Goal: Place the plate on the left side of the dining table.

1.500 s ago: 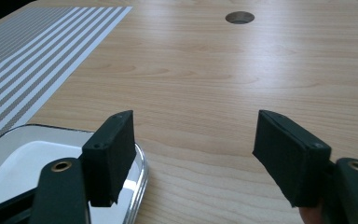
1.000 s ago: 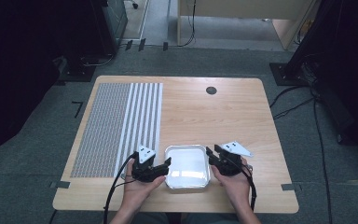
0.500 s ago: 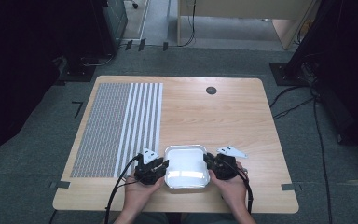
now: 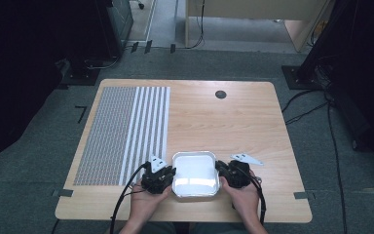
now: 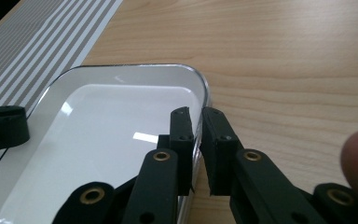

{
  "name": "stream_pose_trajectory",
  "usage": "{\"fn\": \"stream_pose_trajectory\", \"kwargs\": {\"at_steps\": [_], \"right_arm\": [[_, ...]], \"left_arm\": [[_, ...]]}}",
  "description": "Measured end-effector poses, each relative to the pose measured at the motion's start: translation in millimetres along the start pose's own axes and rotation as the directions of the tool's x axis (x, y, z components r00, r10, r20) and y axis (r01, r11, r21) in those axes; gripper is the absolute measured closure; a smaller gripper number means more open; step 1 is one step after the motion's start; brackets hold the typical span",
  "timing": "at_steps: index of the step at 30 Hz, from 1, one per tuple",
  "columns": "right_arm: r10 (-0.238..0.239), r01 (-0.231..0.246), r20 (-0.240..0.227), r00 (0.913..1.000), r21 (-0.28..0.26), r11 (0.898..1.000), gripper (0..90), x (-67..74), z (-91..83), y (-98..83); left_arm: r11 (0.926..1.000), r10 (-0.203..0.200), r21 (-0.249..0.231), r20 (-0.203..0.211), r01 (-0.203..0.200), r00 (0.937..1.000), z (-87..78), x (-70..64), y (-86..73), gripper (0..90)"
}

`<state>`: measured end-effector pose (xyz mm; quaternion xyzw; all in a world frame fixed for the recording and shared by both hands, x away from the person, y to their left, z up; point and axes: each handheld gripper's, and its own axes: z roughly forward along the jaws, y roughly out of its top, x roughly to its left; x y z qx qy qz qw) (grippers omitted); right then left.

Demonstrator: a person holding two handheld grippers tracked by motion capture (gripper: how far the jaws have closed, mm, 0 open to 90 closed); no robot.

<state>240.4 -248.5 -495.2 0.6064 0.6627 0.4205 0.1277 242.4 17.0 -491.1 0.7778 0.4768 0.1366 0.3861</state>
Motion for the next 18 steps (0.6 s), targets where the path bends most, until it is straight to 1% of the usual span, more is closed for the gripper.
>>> {"fn": "stream_pose_trajectory", "kwargs": {"at_steps": [2, 3, 4, 7, 8, 9, 10, 11, 12, 13, 15, 16, 17, 18], "right_arm": [[-0.008, 0.008, 0.009, 0.9999, 0.003, 1.000, 85.5, 1.1, 1.3, -1.1], [0.018, -0.018, 0.003, 0.9998, 0.011, 1.000, 87.0, -0.3, 0.5, 0.2], [0.034, -0.034, -0.006, 0.9994, 0.011, 0.999, 87.5, -1.7, -0.1, 0.9], [0.047, -0.047, -0.014, 0.9988, 0.012, 0.999, 88.2, -3.1, -1.9, 1.8], [0.052, -0.052, -0.033, 0.9981, 0.008, 0.999, 88.3, -3.4, -3.1, 2.3], [0.071, -0.070, -0.070, 0.9950, 0.014, 0.997, 88.0, -2.9, -3.9, 2.8], [0.071, -0.070, -0.096, 0.9928, 0.017, 0.997, 87.3, -1.4, -4.0, 2.9], [0.055, -0.054, -0.097, 0.9937, 0.020, 0.998, 86.1, 1.2, -3.5, 2.5], [0.039, -0.038, -0.088, 0.9954, 0.019, 0.999, 85.0, 2.9, -2.8, 2.1], [0.030, -0.030, -0.062, 0.9976, 0.004, 1.000, 84.3, 4.9, -2.5, 1.0], [0.031, -0.032, -0.033, 0.9990, -0.019, 0.999, 82.1, 4.0, -1.6, 0.0], [0.031, -0.032, -0.033, 0.9990, -0.019, 0.999, 82.1, 4.0, -1.6, 0.0], [0.031, -0.032, -0.018, 0.9994, -0.021, 0.999, 82.1, 2.1, -1.0, -0.4], [0.052, -0.053, -0.022, 0.9984, -0.029, 0.998, 82.2, -1.4, -1.1, -0.8]], "left_arm": [[1.0000, 0.001, 0.000, 0.002, -0.001, 1.0000, -0.1, 0.3, 0.0, 79.9], [1.0000, 0.006, 0.001, 0.000, -0.006, 1.0000, -0.2, 0.1, -0.1, 79.9], [1.0000, 0.006, 0.001, 0.000, -0.006, 1.0000, -0.2, 0.1, -0.1, 80.0], [0.9999, 0.010, 0.001, -0.004, -0.010, 0.9999, -0.1, -0.4, -0.1, 80.0], [1.0000, 0.010, -0.001, -0.005, -0.010, 0.9999, 0.1, -0.8, -0.1, 80.1], [0.9999, 0.011, -0.001, -0.005, -0.011, 0.9999, 0.1, -0.9, -0.1, 80.1], [0.9999, 0.011, -0.001, -0.005, -0.011, 0.9999, 0.1, -0.9, -0.1, 80.1], [0.9999, 0.012, -0.001, -0.003, -0.012, 0.9999, 0.2, -0.8, -0.1, 80.0], [0.9999, 0.012, -0.001, -0.003, -0.012, 0.9999, 0.2, -0.8, -0.1, 80.0], [0.9999, 0.013, 0.001, -0.001, -0.013, 0.9999, 0.2, -0.5, 0.0, 79.9], [0.9999, 0.013, 0.002, 0.001, -0.013, 0.9999, 0.3, -0.3, 0.0, 79.6], [0.9999, 0.013, 0.002, 0.001, -0.013, 0.9999, 0.3, -0.3, 0.0, 79.5], [0.9999, 0.014, 0.002, 0.000, -0.014, 0.9999, 0.3, -0.5, -0.1, 79.5], [0.9999, 0.014, 0.002, -0.001, -0.014, 0.9999, 0.3, -0.6, -0.2, 79.5]]}}
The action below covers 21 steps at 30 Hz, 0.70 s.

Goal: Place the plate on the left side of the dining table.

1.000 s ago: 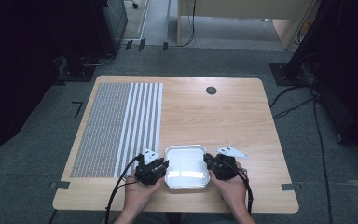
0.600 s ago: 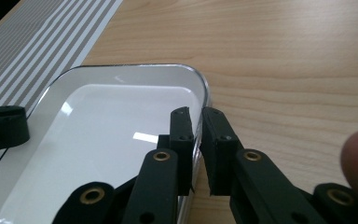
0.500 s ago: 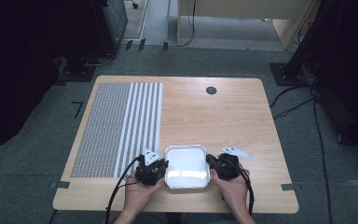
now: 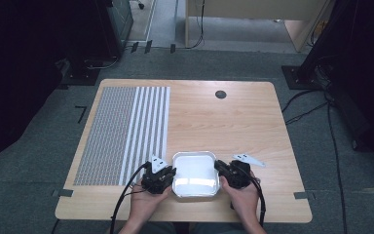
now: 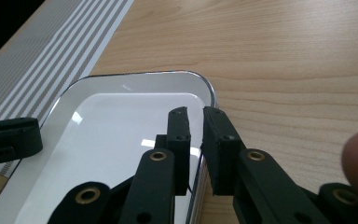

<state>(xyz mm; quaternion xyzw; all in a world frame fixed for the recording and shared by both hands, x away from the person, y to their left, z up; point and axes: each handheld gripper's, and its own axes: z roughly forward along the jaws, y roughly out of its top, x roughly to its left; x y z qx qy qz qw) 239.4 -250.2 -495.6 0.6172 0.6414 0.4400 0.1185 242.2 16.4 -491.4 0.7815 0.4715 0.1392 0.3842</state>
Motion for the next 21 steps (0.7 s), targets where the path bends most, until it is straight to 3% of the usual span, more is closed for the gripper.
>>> {"fn": "stream_pose_trajectory", "kwargs": {"at_steps": [3, 4, 6, 8, 11, 20, 21], "right_arm": [[-0.004, 0.005, 0.051, 0.9987, -0.014, 1.000, 84.7, -0.8, -2.1, -0.1], [0.023, -0.021, 0.040, 0.9989, -0.036, 0.999, 84.7, -2.6, -5.2, 1.5], [0.028, -0.028, 0.035, 0.9990, -0.021, 0.999, 84.4, -3.1, -4.7, 2.5], [0.052, -0.052, 0.007, 0.9986, 0.027, 0.998, 84.2, -5.5, 0.1, 1.1], [0.052, -0.052, 0.002, 0.9987, 0.050, 0.997, 85.0, -4.7, 3.2, -0.9], [0.064, -0.062, -0.037, 0.9973, 0.037, 0.997, 87.8, -2.4, -1.0, 1.4], [0.063, -0.062, -0.023, 0.9977, 0.027, 0.998, 87.0, -1.8, -1.3, 1.1]], "left_arm": [[1.0000, 0.000, 0.000, 0.001, 0.000, 1.0000, 0.2, 0.1, 0.1, 79.3], [1.0000, 0.002, 0.000, 0.000, -0.002, 1.0000, 0.1, -0.1, -0.1, 79.3], [1.0000, 0.002, -0.001, 0.000, -0.002, 1.0000, 0.2, -0.2, -0.1, 79.3], [1.0000, 0.003, 0.001, 0.000, -0.003, 1.0000, 0.2, 0.0, -0.1, 79.3], [1.0000, 0.004, 0.000, 0.001, -0.004, 1.0000, 0.3, -0.1, -0.1, 79.3], [1.0000, 0.007, 0.002, 0.003, -0.007, 1.0000, 1.0, 0.1, -0.5, 78.1], [1.0000, 0.006, 0.003, 0.004, -0.006, 1.0000, 0.9, 0.3, -0.4, 78.0]]}}
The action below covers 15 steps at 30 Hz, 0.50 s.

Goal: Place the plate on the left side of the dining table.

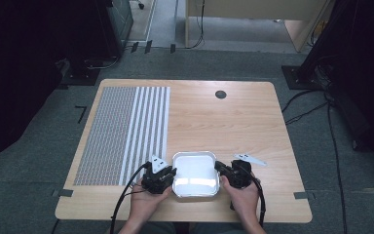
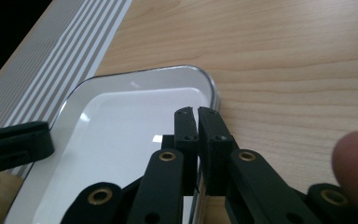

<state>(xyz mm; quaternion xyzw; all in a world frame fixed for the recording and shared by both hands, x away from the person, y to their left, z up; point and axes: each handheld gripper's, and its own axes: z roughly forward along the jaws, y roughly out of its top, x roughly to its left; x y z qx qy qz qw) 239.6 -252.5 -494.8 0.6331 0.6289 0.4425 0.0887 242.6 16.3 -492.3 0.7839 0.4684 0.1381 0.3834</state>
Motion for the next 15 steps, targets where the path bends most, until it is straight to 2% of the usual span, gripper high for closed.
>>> {"fn": "stream_pose_trajectory", "kwargs": {"at_steps": [2, 4, 6, 15], "right_arm": [[0.006, -0.006, 0.023, 0.9997, -0.021, 1.000, 86.8, -1.8, 0.1, -0.1], [0.010, -0.009, 0.028, 0.9996, -0.014, 1.000, 86.7, -3.0, 0.6, 0.0], [0.015, -0.015, 0.008, 0.9999, 0.009, 1.000, 87.5, -5.6, 2.1, -1.3], [0.001, -0.001, 0.021, 0.9998, -0.003, 1.000, 88.2, -1.1, -2.4, -1.3]], "left_arm": [[1.0000, 0.000, 0.002, 0.001, 0.000, 1.0000, 0.1, 0.1, 0.0, 77.6], [1.0000, 0.001, 0.001, 0.000, -0.001, 1.0000, 0.2, -0.1, -0.1, 77.6], [1.0000, 0.001, 0.002, -0.002, -0.001, 1.0000, 0.4, -0.1, 0.0, 77.4], [1.0000, 0.007, 0.003, -0.004, -0.007, 1.0000, 0.8, -0.4, -0.5, 76.7]]}}
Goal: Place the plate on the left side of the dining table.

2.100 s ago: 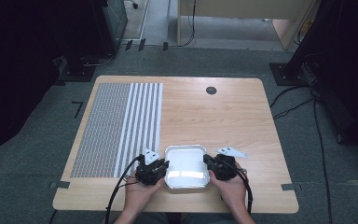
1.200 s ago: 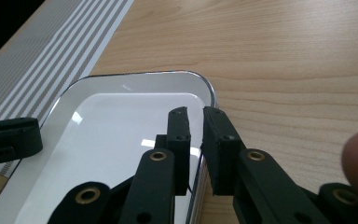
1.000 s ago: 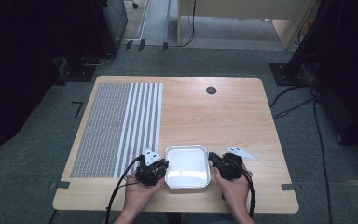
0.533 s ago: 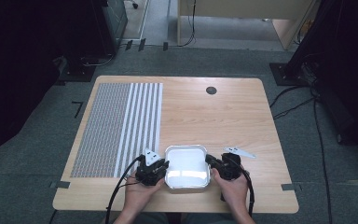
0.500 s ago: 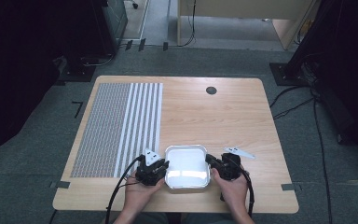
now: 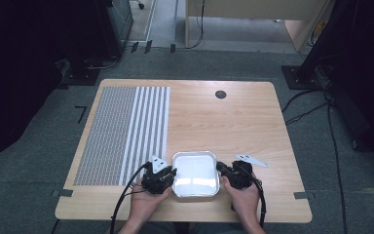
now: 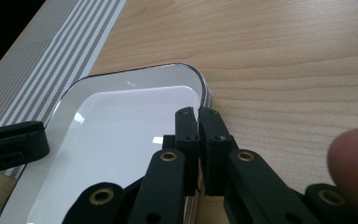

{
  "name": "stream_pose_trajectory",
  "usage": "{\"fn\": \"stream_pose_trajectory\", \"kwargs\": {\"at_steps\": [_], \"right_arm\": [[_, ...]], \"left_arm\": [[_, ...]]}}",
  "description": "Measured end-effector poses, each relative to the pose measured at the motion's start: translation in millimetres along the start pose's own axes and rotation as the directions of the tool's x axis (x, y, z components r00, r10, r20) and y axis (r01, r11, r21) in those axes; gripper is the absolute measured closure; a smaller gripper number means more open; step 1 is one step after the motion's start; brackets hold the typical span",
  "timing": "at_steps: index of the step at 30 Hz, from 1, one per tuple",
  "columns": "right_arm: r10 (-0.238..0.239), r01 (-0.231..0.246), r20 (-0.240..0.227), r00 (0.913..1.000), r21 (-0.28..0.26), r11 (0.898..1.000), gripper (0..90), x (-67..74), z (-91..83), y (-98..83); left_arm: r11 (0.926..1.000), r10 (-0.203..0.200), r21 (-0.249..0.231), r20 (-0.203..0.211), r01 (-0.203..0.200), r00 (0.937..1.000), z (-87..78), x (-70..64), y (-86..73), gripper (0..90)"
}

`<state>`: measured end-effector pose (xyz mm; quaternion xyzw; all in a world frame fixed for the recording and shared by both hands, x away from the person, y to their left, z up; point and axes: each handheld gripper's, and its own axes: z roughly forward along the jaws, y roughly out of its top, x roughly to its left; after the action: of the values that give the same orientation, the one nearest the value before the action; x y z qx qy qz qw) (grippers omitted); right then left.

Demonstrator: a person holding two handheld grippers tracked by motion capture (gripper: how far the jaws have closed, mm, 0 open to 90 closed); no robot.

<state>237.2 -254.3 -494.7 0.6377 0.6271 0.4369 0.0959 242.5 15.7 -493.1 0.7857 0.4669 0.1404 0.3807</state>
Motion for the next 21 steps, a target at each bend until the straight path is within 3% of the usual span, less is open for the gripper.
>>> {"fn": "stream_pose_trajectory", "kwargs": {"at_steps": [6, 11, 13, 17, 21], "right_arm": [[0.030, -0.030, -0.026, 0.9992, 0.020, 0.999, 85.8, -3.6, 3.2, -1.0], [-0.009, 0.009, -0.028, 0.9996, 0.017, 1.000, 80.6, 3.0, 5.2, -2.3], [-0.032, 0.032, 0.008, 0.9995, 0.003, 0.999, 83.4, 7.1, 5.3, -4.2], [-0.013, 0.013, 0.046, 0.9989, -0.009, 1.000, 86.6, 9.7, 4.7, -5.6], [0.015, -0.014, 0.055, 0.9984, -0.019, 1.000, 87.3, 10.4, 1.7, -6.1]], "left_arm": [[1.0000, 0.002, 0.001, -0.003, -0.002, 1.0000, 0.5, -0.3, -0.4, 76.4], [0.9999, 0.011, 0.002, -0.014, -0.011, 0.9998, 2.7, -2.4, -1.8, 76.2], [1.0000, 0.006, -0.002, -0.009, -0.006, 0.9999, 2.5, -1.5, -1.1, 76.2], [1.0000, 0.006, -0.006, -0.005, -0.006, 1.0000, 1.8, -1.7, -0.8, 75.1], [0.9999, 0.000, -0.014, 0.004, 0.000, 1.0000, 0.6, -0.8, 0.1, 72.8]]}}
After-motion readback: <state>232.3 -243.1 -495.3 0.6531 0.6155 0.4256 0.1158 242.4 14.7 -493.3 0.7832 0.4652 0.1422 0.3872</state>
